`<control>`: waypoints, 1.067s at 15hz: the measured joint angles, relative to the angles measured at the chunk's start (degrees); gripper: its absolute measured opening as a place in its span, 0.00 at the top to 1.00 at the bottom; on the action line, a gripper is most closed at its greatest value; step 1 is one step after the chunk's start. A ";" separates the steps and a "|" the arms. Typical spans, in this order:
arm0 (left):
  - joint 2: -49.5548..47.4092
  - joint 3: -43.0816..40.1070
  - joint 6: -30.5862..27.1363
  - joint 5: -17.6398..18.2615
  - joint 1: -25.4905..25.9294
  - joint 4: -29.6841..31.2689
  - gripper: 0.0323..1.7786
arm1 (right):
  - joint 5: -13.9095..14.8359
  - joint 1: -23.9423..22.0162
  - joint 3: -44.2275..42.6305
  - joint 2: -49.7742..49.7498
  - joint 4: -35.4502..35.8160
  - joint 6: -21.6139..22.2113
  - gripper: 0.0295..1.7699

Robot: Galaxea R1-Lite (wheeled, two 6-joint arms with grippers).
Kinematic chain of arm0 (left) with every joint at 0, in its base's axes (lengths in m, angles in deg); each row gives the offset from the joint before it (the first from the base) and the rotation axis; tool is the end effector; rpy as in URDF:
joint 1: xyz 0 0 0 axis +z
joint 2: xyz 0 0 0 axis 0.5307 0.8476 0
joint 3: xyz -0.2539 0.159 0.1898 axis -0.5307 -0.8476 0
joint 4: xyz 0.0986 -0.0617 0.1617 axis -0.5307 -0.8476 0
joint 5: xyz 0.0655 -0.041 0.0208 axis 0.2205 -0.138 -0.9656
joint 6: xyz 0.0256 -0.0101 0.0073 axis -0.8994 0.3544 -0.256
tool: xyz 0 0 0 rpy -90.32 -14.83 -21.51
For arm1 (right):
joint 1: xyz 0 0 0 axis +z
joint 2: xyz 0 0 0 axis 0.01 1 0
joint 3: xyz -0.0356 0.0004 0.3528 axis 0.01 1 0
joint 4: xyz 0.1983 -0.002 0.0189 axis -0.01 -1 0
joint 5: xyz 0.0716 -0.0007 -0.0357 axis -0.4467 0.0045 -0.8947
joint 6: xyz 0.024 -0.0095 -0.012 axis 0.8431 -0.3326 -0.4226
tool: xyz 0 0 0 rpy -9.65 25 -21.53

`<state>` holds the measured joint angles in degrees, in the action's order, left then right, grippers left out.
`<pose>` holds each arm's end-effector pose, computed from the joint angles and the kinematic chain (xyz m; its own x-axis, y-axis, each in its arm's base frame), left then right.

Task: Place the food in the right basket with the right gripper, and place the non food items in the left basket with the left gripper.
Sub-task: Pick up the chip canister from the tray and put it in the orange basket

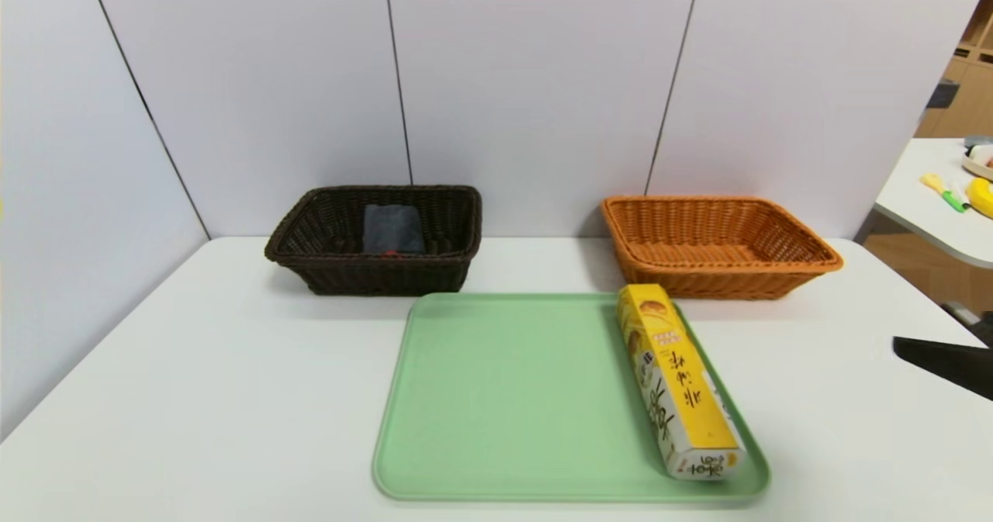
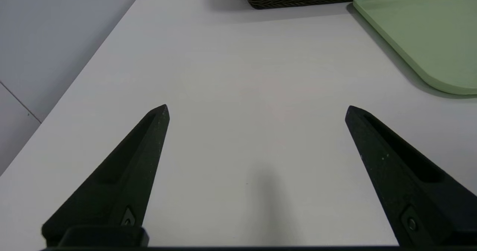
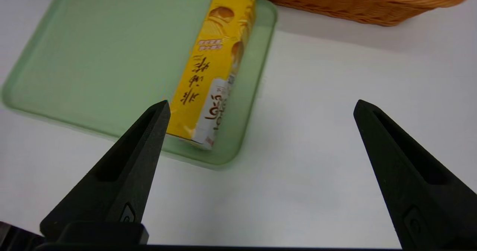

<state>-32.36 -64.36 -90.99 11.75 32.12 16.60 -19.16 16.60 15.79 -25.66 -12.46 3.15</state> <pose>-0.0618 -0.0008 0.0749 0.9996 -0.0260 -0.0057 0.0263 0.9979 0.0591 0.0981 0.0283 0.3025 0.8384 0.2453 -0.4867 -0.2574 0.9653 0.0431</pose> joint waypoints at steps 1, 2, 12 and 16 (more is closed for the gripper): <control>0.00 0.00 0.00 0.00 0.00 -0.02 0.05 | -0.06 1.79 -1.66 3.16 0.00 0.99 0.04; 0.00 0.00 0.01 0.00 0.00 -0.02 0.05 | -0.06 3.36 -3.29 6.28 -0.02 2.07 0.04; 0.00 0.00 0.04 0.00 0.00 -0.02 0.05 | 0.68 10.79 -25.02 31.45 -17.23 21.69 0.04; 0.00 0.00 0.01 0.00 0.00 0.00 0.05 | 3.27 12.11 -30.94 36.77 -25.62 29.72 0.04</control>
<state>-32.36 -64.36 -90.97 11.75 32.12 16.60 -15.89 28.71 -15.15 11.11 -38.09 32.87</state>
